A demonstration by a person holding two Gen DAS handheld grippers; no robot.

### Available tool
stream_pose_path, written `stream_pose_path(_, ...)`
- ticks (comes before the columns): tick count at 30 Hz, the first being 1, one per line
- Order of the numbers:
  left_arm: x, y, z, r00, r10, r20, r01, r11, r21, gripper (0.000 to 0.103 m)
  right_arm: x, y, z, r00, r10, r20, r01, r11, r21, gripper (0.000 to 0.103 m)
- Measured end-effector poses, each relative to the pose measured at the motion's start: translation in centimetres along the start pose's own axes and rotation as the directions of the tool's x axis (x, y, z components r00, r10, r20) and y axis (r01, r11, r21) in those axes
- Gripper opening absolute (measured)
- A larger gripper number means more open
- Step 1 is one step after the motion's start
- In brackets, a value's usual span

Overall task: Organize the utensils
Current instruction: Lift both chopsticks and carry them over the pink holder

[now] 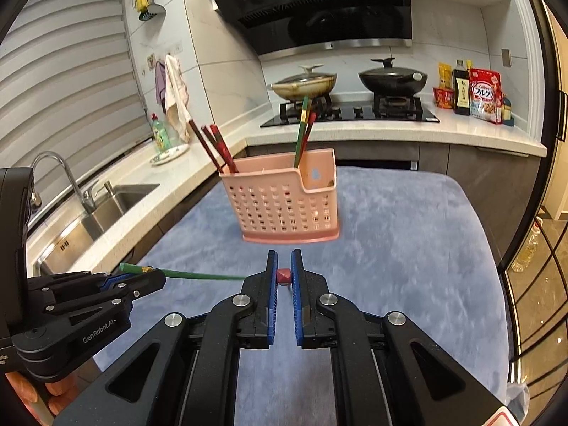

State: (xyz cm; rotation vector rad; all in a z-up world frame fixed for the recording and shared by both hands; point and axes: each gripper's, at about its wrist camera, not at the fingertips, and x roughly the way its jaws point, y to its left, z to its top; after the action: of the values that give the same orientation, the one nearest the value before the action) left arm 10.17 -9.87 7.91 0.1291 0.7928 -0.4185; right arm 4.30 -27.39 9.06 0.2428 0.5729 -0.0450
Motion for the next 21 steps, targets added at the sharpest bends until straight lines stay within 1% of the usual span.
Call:
stream_pose_path(7, 0.0, 0.5, 3.1, 0.999, 0.012, 0.048, -0.011, 1.000, -0.006, 0.007, 1.1, -0.7, 2.5, 0.999, 0.005, 0.033, -0.006, 1.000, 0.014, 0.007)
stream_pose_path(16, 0.7, 2.2, 7.3, 0.997, -0.002, 0.076, 0.005, 0.999, -0.038, 0.007, 2.7, -1.2, 5.3, 0.999, 0.025, 0.045, -0.027, 0.999, 0.040, 0.007)
stream_pose_path(21, 0.4, 3.1, 10.2, 0.994, -0.021, 0.109, 0.027, 0.998, -0.054, 0.007, 3.0, -1.2, 7.7, 0.996, 0.051, 0.077, -0.055, 0.997, 0.054, 0.007)
